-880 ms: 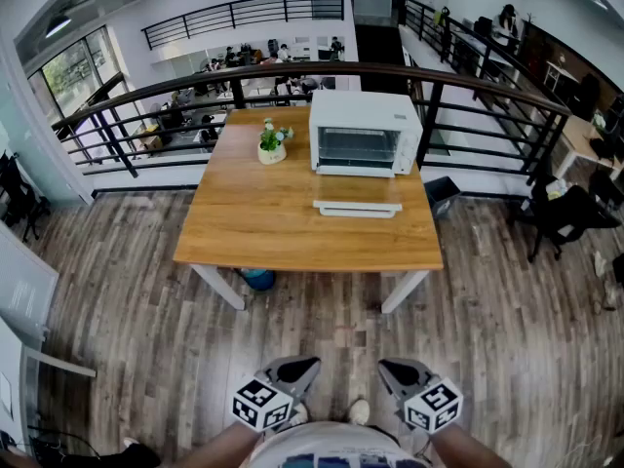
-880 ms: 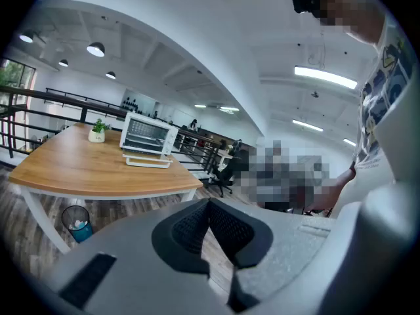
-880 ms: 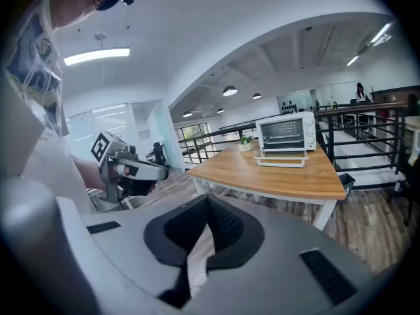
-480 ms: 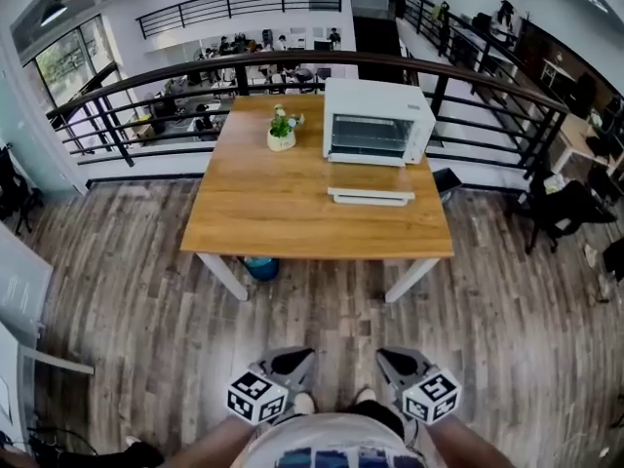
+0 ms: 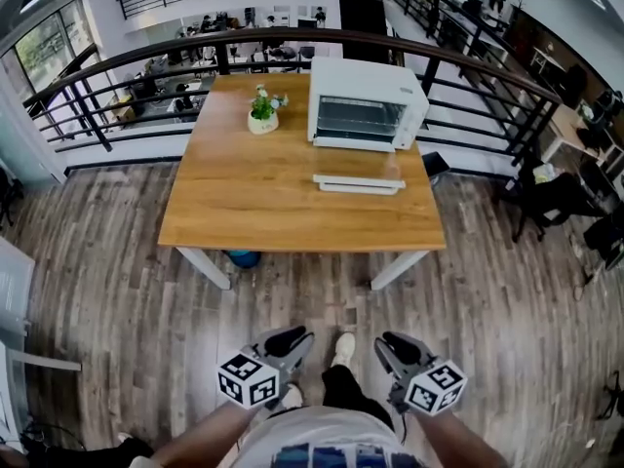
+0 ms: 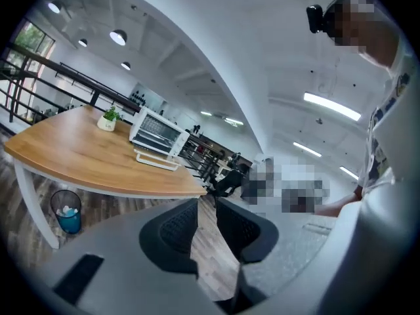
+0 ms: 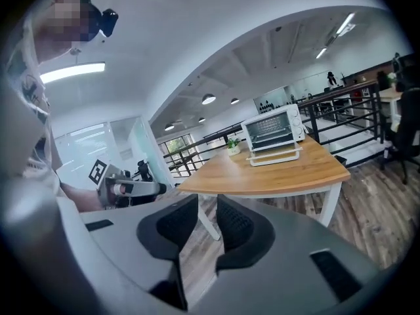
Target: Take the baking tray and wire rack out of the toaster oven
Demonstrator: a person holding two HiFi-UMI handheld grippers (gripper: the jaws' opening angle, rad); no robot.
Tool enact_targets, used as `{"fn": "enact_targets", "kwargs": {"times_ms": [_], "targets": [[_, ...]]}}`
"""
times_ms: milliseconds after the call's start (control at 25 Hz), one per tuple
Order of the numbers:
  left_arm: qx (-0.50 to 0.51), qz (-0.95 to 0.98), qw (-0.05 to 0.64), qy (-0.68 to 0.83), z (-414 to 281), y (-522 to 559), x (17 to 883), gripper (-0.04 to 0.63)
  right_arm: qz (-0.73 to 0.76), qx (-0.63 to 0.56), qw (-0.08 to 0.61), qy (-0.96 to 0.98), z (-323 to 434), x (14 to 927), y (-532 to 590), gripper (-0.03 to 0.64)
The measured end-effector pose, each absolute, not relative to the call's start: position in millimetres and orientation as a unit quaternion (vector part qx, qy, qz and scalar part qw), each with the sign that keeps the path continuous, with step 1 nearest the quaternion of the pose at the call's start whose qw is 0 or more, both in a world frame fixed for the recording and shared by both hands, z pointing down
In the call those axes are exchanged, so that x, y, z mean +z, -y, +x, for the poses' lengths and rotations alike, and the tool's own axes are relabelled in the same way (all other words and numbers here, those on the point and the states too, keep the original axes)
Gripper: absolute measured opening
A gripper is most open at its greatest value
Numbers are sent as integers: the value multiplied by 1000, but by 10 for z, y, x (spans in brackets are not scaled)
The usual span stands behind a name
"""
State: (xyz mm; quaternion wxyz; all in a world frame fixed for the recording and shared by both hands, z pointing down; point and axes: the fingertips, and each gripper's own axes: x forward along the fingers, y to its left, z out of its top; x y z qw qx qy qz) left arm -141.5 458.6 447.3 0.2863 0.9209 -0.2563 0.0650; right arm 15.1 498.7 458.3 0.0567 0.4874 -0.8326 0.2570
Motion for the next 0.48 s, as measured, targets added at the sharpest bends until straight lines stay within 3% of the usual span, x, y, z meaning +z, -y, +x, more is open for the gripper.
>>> {"fn": "enact_targets", "kwargs": {"times_ms": [480], "targets": [[84, 914, 269, 292, -363, -3224, 4277, 123, 457, 270, 11, 848, 1168, 4457, -3448, 156]]}}
